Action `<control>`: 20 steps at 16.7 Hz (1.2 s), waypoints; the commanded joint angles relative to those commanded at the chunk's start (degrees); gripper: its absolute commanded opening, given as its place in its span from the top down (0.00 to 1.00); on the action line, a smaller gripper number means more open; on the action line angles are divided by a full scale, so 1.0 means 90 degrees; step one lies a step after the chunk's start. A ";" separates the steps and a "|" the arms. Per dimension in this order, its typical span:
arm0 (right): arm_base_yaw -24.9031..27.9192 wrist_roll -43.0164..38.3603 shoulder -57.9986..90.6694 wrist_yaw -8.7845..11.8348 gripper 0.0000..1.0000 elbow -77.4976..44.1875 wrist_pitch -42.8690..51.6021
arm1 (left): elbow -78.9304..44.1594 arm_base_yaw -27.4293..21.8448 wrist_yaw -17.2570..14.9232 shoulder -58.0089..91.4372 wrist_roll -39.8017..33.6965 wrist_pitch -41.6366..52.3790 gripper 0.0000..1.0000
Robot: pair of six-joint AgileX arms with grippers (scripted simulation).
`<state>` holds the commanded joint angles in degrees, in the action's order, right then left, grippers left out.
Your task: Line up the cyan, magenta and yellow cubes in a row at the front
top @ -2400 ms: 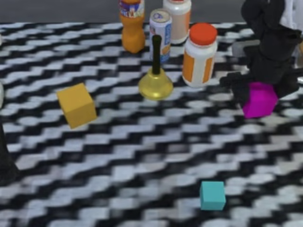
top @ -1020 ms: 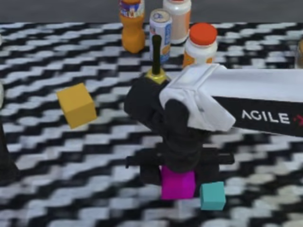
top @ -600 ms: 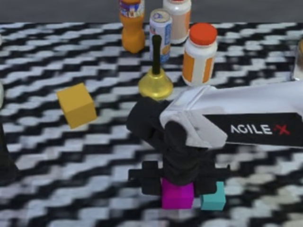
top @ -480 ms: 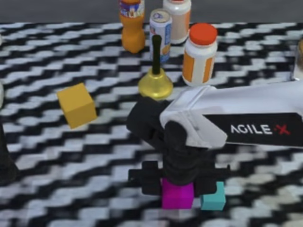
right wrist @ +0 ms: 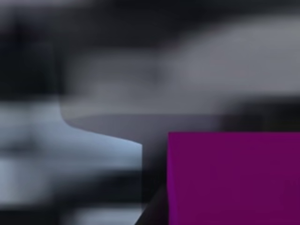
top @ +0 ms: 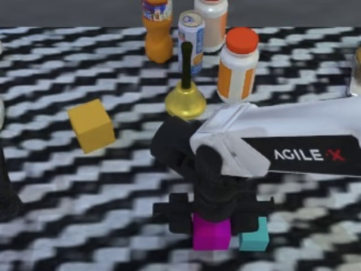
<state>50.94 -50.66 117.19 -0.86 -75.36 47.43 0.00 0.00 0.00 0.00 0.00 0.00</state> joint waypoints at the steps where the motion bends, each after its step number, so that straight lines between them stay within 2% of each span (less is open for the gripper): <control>1: 0.0000 0.0000 0.0000 0.0000 0.32 0.0000 0.0000 | 0.0000 0.0000 0.0000 0.0000 0.0000 0.0000 0.00; 5: 0.0000 0.0000 0.0000 0.0000 0.02 0.0000 0.0000 | 0.0000 0.0000 0.0000 0.0000 0.0000 0.0000 0.00; 6: 0.0000 0.0000 0.0000 0.0000 0.00 0.0000 0.0000 | 0.0000 0.0000 0.0000 0.0000 0.0000 0.0000 0.00; 15: -0.0008 -0.0001 -0.0010 0.0001 0.00 -0.0019 0.0023 | 0.0000 0.0000 0.0000 0.0000 0.0000 0.0000 0.00; 20: 0.0056 0.0002 -0.0356 0.0020 0.00 -0.0613 0.1024 | 0.0000 0.0000 0.0000 0.0000 0.0000 0.0000 0.00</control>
<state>51.44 -50.64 113.98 -0.68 -80.88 56.65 0.00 0.00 0.00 0.00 0.00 0.00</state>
